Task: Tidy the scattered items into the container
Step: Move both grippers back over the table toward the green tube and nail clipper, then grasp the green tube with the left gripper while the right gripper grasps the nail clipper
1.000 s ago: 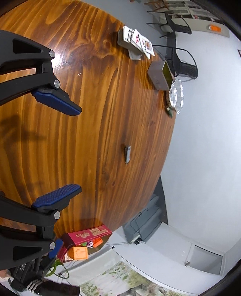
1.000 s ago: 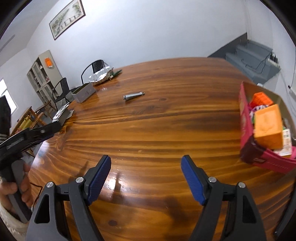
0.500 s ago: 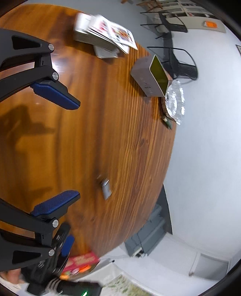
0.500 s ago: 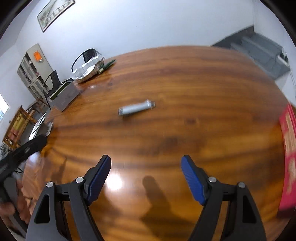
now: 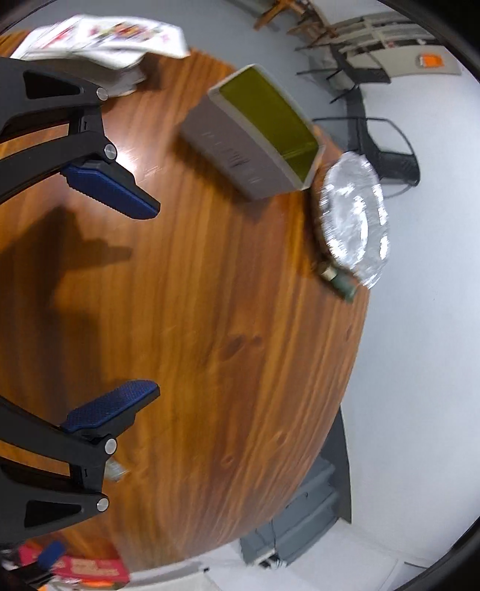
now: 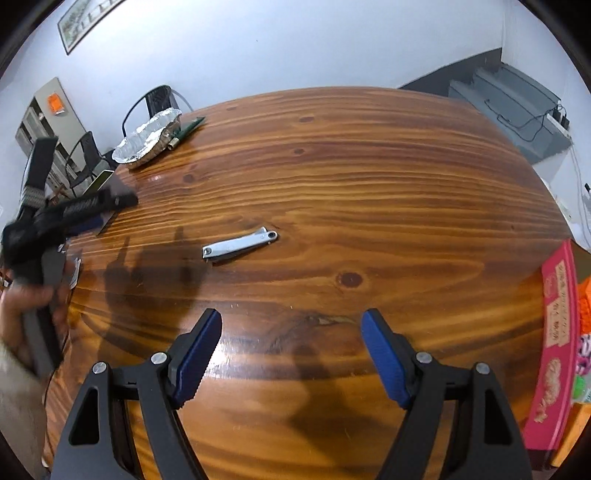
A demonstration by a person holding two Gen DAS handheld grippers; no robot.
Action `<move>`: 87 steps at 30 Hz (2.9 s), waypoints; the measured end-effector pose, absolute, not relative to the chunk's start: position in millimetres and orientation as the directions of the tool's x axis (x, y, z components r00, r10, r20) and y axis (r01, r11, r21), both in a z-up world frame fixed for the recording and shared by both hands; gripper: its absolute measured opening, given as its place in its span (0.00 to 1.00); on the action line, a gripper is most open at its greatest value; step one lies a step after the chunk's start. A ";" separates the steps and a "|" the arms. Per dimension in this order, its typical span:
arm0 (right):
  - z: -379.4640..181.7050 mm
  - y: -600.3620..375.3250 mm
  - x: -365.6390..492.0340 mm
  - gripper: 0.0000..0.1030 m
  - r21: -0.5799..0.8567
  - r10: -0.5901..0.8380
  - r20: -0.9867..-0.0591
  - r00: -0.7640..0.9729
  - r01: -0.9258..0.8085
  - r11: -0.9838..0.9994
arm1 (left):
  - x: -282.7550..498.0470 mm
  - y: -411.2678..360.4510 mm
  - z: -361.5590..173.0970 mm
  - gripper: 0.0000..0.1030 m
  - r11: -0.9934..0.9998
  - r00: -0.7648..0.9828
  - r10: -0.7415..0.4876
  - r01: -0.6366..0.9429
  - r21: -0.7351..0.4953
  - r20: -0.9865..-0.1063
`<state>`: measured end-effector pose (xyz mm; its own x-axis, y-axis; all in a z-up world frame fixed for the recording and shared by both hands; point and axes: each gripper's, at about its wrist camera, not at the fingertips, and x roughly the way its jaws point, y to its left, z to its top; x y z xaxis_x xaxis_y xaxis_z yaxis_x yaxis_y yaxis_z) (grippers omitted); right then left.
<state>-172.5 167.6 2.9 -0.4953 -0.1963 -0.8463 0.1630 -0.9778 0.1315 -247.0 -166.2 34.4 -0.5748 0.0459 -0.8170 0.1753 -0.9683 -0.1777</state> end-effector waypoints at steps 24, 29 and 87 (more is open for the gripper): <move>-14.0 197.9 -188.6 0.79 0.100 -0.114 -0.882 -0.458 0.054 -0.994 | -420.1 -188.9 6.9 0.88 -0.980 -0.610 -0.169 0.190 0.063 -0.774; -23.9 202.5 -196.8 0.79 0.102 -0.115 -0.888 -0.445 0.052 -0.993 | -442.1 -190.3 7.8 0.88 -0.981 -0.623 -0.171 0.176 0.076 -0.763; -51.5 82.5 -243.1 0.62 -0.035 -0.066 -0.882 -0.467 0.205 -0.978 | -282.1 -85.9 -4.0 0.20 -0.988 -0.500 0.157 -0.085 -0.132 -0.852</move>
<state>-243.1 82.5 -51.5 -0.4667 -0.0662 -0.8819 0.2051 -0.9781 -0.0352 -282.1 -85.9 -4.0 -0.5002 0.1566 -0.8517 -0.0845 -0.9876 -0.1319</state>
